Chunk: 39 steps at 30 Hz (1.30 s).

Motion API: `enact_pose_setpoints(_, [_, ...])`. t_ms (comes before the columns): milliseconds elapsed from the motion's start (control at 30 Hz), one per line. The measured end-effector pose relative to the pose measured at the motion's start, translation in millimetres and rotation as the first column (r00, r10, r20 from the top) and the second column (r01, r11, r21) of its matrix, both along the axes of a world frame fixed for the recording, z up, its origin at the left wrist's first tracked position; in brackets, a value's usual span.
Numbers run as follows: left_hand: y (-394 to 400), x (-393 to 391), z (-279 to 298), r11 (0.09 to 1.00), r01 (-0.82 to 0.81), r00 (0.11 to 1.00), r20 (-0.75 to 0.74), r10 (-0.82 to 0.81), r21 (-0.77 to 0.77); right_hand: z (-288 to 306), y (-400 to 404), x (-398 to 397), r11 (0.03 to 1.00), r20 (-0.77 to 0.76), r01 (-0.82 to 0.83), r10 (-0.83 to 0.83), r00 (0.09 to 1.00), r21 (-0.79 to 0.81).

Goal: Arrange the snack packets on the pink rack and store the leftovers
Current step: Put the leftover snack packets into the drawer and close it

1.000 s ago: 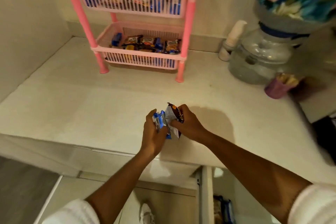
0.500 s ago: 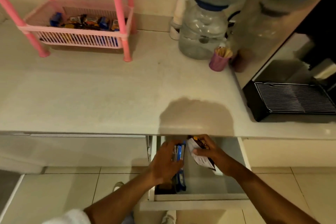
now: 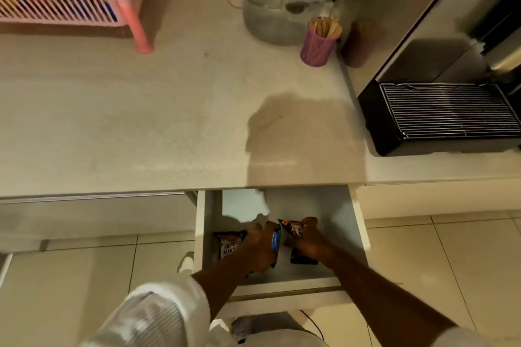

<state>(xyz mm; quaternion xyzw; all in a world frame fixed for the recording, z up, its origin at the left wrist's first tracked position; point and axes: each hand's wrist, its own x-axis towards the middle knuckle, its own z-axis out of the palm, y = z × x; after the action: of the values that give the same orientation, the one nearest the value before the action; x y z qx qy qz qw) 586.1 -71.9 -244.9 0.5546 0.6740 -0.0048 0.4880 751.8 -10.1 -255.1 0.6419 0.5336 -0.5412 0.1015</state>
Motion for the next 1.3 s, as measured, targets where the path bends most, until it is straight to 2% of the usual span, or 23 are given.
enact_pose_setpoints(200, [13.6,19.2,-35.8,0.991,0.081,0.991,-0.095,-0.091,-0.11,-37.3,9.3,2.6,0.979,0.067,-0.202,0.2,0.978,0.024])
enact_pose_setpoints(400, [15.1,20.8,-49.7,0.982,0.075,0.987,-0.127,-0.098,-0.174,-53.4,7.4,7.3,0.941,0.089,-0.33,0.336,0.938,-0.077])
enact_pose_setpoints(467, [13.6,22.0,-49.5,0.983,0.058,0.989,-0.125,-0.08,-0.172,-50.5,8.3,10.4,0.938,0.141,-0.345,0.347,0.927,-0.033])
enact_pose_setpoints(567, [14.2,21.8,-47.2,0.99,0.031,0.993,-0.113,-0.047,-0.139,-44.7,11.9,14.4,0.909,0.214,-0.391,0.357,0.909,0.147])
enact_pose_setpoints(633, [14.4,19.7,-45.6,0.992,0.034,0.993,-0.112,-0.048,-0.12,-43.2,13.9,13.6,0.884,0.22,-0.416,0.372,0.902,0.211])
enact_pose_setpoints(833, [17.5,17.5,-46.9,0.987,0.064,0.99,-0.115,-0.081,-0.148,-56.8,13.9,10.6,0.886,0.153,-0.434,0.412,0.898,0.161])
enact_pose_setpoints(967, [11.9,15.4,-53.7,0.992,0.032,0.994,-0.099,-0.044,-0.126,-68.2,14.0,10.7,0.839,0.262,-0.509,0.456,0.851,0.193])
enact_pose_setpoints(1033, [7.1,13.9,-53.7,0.993,0.025,0.995,-0.092,-0.036,-0.111,-71.3,16.2,10.3,0.848,0.32,-0.498,0.428,0.845,0.182])
enact_pose_setpoints(1300, [2.6,-3.3,-33.6,0.997,-0.002,0.99,-0.142,-0.008,-0.073,-62.9,12.0,8.9,0.882,0.324,-0.457,0.4,0.857,0.119])
